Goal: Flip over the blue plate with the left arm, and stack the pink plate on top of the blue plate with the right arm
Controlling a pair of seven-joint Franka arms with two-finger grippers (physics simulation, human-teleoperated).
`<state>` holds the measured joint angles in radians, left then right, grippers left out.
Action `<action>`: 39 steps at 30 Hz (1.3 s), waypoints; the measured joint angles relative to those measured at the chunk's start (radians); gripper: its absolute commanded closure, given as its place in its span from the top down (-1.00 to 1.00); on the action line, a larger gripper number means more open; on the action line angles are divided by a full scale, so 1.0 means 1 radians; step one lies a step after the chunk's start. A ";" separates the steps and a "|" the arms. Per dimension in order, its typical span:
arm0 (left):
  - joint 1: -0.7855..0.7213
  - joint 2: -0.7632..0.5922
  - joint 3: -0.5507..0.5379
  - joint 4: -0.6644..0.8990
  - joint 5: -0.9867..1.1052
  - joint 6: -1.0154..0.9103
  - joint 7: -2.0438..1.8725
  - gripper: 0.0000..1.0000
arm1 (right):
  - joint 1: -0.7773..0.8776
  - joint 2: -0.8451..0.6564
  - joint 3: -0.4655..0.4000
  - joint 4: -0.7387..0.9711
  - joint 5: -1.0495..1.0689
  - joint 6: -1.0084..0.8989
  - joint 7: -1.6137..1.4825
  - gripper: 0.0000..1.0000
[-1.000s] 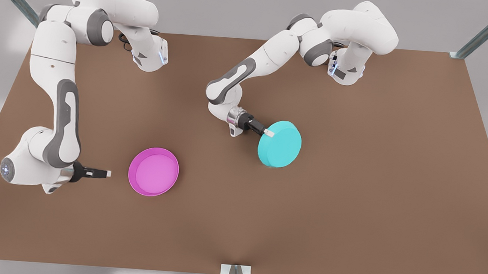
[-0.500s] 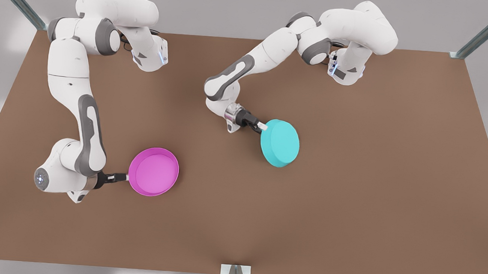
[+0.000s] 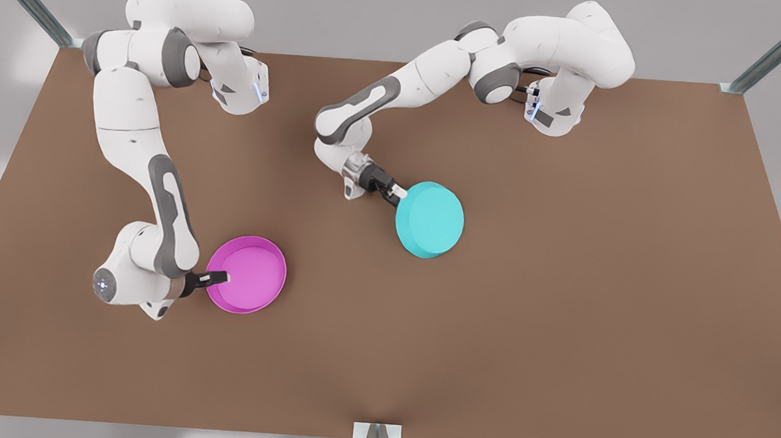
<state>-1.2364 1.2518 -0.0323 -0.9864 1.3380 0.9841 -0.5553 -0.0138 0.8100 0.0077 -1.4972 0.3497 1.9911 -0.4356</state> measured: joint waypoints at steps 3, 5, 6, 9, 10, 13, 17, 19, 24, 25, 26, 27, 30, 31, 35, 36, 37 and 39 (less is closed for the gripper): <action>-0.018 0.021 0.000 0.026 0.000 0.004 0.000 1.00 | -0.008 0.000 0.000 0.000 0.001 -0.003 0.000 0.71; -0.026 0.025 0.002 0.029 0.000 0.004 0.000 1.00 | -0.012 -0.004 0.001 0.000 0.001 -0.006 0.003 0.39; -0.028 0.026 0.002 0.031 0.000 0.004 0.000 1.00 | -0.012 -0.006 0.000 0.001 0.002 -0.013 0.002 0.31; -0.034 0.034 0.000 0.045 0.000 0.012 0.000 1.00 | -0.015 -0.008 0.000 0.002 0.000 -0.014 -0.006 0.28; -0.034 0.034 -0.004 0.045 0.000 0.023 -0.004 1.00 | -0.017 -0.008 0.000 0.002 -0.001 -0.014 -0.006 0.26; -0.033 0.040 -0.033 0.074 -0.002 0.045 -0.012 1.00 | -0.023 -0.008 0.000 0.002 -0.002 -0.011 -0.005 0.25; -0.025 0.040 -0.122 0.103 -0.013 0.069 -0.066 1.00 | -0.021 -0.008 0.000 0.000 -0.003 -0.010 -0.006 0.09; -0.025 0.040 -0.138 0.119 -0.037 0.074 -0.081 1.00 | -0.023 -0.008 0.000 0.000 -0.003 -0.011 -0.008 0.02; -0.028 0.040 -0.144 0.147 -0.134 0.151 -0.209 1.00 | -0.023 -0.006 0.000 0.000 -0.003 -0.011 -0.031 -0.05; -0.029 0.039 -0.145 0.165 -0.156 0.160 -0.246 1.00 | -0.024 -0.006 0.000 0.000 -0.003 -0.012 -0.031 -0.04; -0.029 0.035 -0.143 0.188 -0.181 0.165 -0.280 1.00 | -0.029 -0.006 0.000 0.000 -0.003 -0.012 -0.029 -0.03; -0.029 0.029 -0.143 0.207 -0.209 0.174 -0.330 1.00 | -0.030 -0.004 0.000 0.000 -0.003 -0.012 -0.030 -0.03; -0.023 -0.024 -0.141 0.233 -0.303 0.186 -0.415 1.00 | -0.029 -0.002 0.000 0.001 -0.003 -0.008 -0.022 -0.03; -0.008 -0.073 -0.140 0.233 -0.342 0.191 -0.435 1.00 | -0.029 -0.002 0.000 0.002 -0.003 -0.008 -0.021 -0.03; 0.399 -0.488 -0.129 0.221 -0.658 0.110 -0.504 1.00 | -0.029 0.001 0.000 0.000 -0.003 -0.006 -0.031 -0.20; 0.660 -0.533 -0.131 0.221 -0.794 0.111 -0.493 1.00 | -0.029 0.002 0.000 0.000 -0.003 -0.005 -0.030 -0.20; 0.878 -0.534 -0.129 0.221 -0.926 0.115 -0.436 1.00 | -0.029 0.002 0.000 0.000 -0.003 -0.003 -0.029 -0.20; 1.127 -0.535 -0.128 0.217 -1.106 0.117 -0.052 1.00 | -0.029 0.004 0.000 0.000 -0.002 -0.003 -0.031 -0.20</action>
<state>-0.1095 0.7171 -0.1604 -0.7698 0.2323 1.1013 -0.6075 -0.0430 0.8142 0.0077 -1.4972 0.3479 1.9880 -0.4662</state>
